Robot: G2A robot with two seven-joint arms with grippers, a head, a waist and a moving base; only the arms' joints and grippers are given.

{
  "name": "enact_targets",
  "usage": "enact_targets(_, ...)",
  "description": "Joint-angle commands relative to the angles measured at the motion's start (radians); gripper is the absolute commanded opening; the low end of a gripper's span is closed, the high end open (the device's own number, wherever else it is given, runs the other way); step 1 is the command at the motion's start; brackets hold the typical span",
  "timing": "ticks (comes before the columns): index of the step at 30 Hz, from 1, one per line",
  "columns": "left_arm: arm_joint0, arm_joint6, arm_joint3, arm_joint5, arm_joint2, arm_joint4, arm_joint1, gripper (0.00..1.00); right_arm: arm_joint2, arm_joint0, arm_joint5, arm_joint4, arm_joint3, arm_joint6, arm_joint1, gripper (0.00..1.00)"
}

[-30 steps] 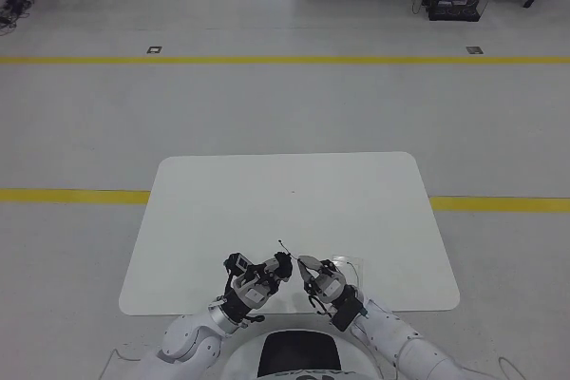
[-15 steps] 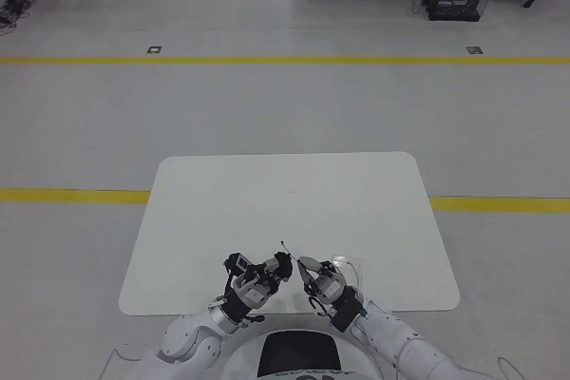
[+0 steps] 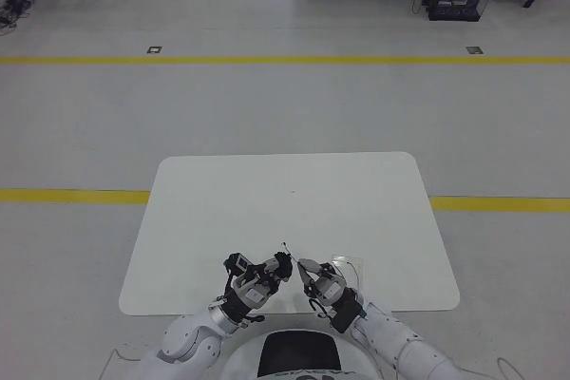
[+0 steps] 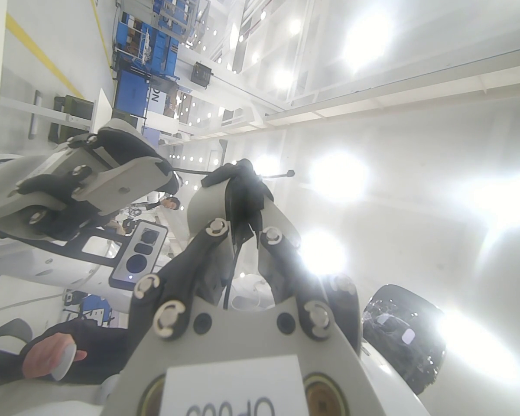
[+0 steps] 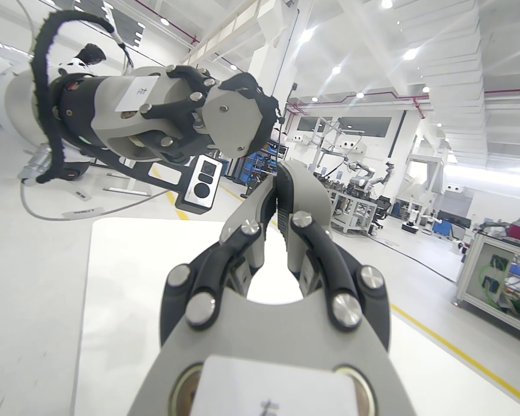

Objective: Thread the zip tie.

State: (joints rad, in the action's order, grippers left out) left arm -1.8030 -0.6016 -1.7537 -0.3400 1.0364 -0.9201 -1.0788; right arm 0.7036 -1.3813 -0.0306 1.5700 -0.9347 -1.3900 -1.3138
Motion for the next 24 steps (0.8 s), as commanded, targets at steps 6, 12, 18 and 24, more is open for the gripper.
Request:
enact_targets(6,0.0,0.0,0.0,0.0,0.0,0.0,0.0,0.0,-0.029,0.016,-0.026,0.0,0.016,0.0,0.002,0.0)
enact_targets(12,0.0,0.0,0.0,0.0,0.0,0.0,0.0,0.0,-0.061,0.031,-0.05,0.0,0.035,0.0,0.004,0.0)
enact_targets(18,0.0,0.0,0.0,0.0,0.0,0.0,0.0,0.0,-0.078,0.04,-0.06,0.0,0.046,0.0,0.004,0.0)
enact_targets(24,0.0,0.0,0.0,0.0,0.0,0.0,0.0,0.0,-0.093,0.048,-0.065,0.0,0.052,0.0,0.006,0.0)
